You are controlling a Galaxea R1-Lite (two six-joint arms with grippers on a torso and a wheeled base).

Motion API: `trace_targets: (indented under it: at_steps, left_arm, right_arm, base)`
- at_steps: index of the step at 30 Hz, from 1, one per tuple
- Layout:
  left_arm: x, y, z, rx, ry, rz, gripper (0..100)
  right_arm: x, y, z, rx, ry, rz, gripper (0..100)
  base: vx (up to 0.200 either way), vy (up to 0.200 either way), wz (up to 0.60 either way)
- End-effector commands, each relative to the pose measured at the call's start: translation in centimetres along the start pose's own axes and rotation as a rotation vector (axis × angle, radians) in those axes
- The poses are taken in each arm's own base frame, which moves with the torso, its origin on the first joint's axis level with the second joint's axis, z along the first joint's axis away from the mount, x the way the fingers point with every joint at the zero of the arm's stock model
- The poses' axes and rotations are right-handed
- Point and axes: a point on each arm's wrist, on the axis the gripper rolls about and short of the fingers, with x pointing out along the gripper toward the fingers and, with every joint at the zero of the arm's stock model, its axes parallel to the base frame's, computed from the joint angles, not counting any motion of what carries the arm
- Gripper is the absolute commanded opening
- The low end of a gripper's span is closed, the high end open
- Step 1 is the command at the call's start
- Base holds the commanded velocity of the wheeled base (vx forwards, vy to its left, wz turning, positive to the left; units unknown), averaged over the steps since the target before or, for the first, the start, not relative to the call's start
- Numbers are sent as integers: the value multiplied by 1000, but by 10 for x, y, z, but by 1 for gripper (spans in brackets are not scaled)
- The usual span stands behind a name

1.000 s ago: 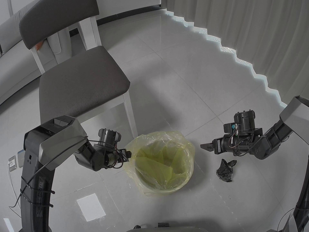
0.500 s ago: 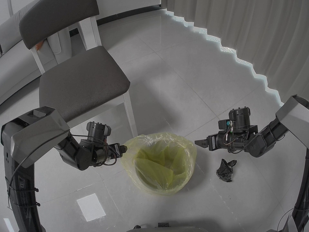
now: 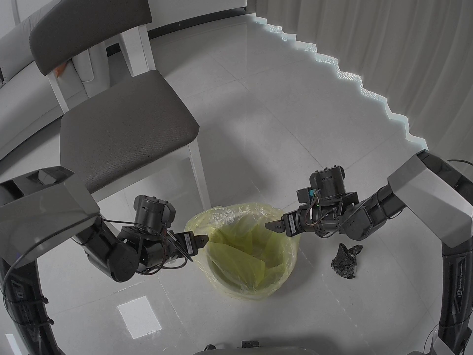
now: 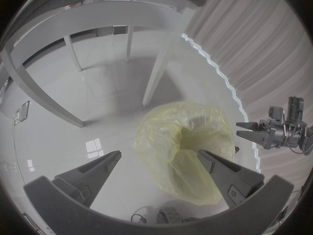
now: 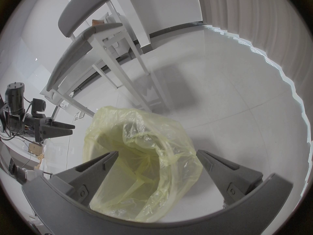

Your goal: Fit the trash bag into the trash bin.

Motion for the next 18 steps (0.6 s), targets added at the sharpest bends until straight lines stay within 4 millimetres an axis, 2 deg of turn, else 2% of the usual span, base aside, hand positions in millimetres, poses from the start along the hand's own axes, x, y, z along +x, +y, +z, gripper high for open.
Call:
trace_targets:
  at_steps: [1, 6, 12, 18]
  left_arm:
    - [21, -7, -26, 40, 59, -5, 100]
    - [35, -4, -39, 55, 95, 25, 100]
    - [55, 5, -37, 57, 85, 72, 100]
    - [55, 13, -33, 43, 80, 89, 100]
  right_arm:
    - [21, 3, -15, -11, 49, 8, 100]
    - [29, -6, -16, 2, 60, -8, 100]
    - [31, -19, -10, 19, 47, -29, 100]
    - [28, -27, -8, 29, 39, -44, 100]
  base:
    - [0, 0, 0]
    - [0, 0, 0]
    - [0, 0, 0]
    - [0, 0, 0]
